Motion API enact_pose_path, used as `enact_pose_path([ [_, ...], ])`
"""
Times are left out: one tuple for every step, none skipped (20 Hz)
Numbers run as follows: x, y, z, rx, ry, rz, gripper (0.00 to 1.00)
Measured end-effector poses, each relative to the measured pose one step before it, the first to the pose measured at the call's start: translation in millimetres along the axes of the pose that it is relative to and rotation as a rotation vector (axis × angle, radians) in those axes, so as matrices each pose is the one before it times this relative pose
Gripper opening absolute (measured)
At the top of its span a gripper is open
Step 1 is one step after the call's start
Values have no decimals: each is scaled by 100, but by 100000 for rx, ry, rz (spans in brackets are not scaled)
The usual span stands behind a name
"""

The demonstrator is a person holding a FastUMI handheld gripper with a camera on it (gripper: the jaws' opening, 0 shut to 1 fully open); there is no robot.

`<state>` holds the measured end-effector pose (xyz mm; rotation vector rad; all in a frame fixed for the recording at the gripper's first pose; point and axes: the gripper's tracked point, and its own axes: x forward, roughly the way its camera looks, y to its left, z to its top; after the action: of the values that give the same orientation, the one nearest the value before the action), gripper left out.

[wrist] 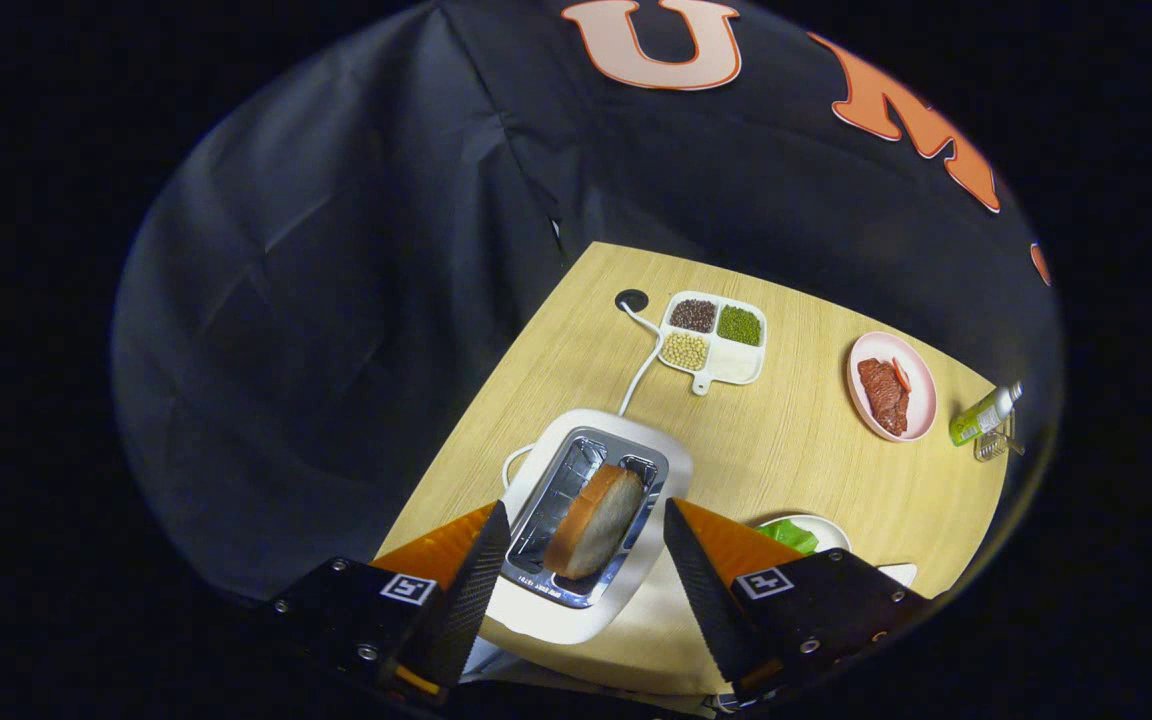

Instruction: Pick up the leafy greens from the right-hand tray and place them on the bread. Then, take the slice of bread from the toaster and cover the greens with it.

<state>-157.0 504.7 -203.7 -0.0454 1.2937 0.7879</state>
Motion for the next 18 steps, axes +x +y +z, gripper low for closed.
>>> enact_pose_path([
  [582, 128, -421, -269, 2269, -1228, 93],
  [557, 18, -153, -411, 1788, -1347, 92],
  [603, 2, -111, -626, 1345, -1793, 91],
  [433, -224, -71, -446, 993, -1713, 90],
  [552, -315, -220, -148, 1217, -1934, 89],
  [497, -292, -183, 22, 1669, -1579, 86],
  [432, -328, -355, 130, 1922, -2324, 84],
  [329, -341, -360, 586, 1911, -1537, 80],
  [299, -217, -247, 438, 1250, -1688, 77],
  [112, -416, -134, 99, 615, -1488, 70],
  [21, -322, -145, -105, 334, -998, 66],
  [-33, -165, -82, 279, 302, -101, 56],
  [124, 310, -227, 672, 480, 1512, 50],
  [112, 222, -157, 2006, 839, 1411, 39],
  [122, 502, -22, 1778, 132, 2676, 33],
  [176, 4, 163, 1686, 21, 1274, 24],
  [-110, 316, -120, 2113, 58, 2595, 21],
  [-26, 66, 63, 1107, 98, 1898, 16],
])
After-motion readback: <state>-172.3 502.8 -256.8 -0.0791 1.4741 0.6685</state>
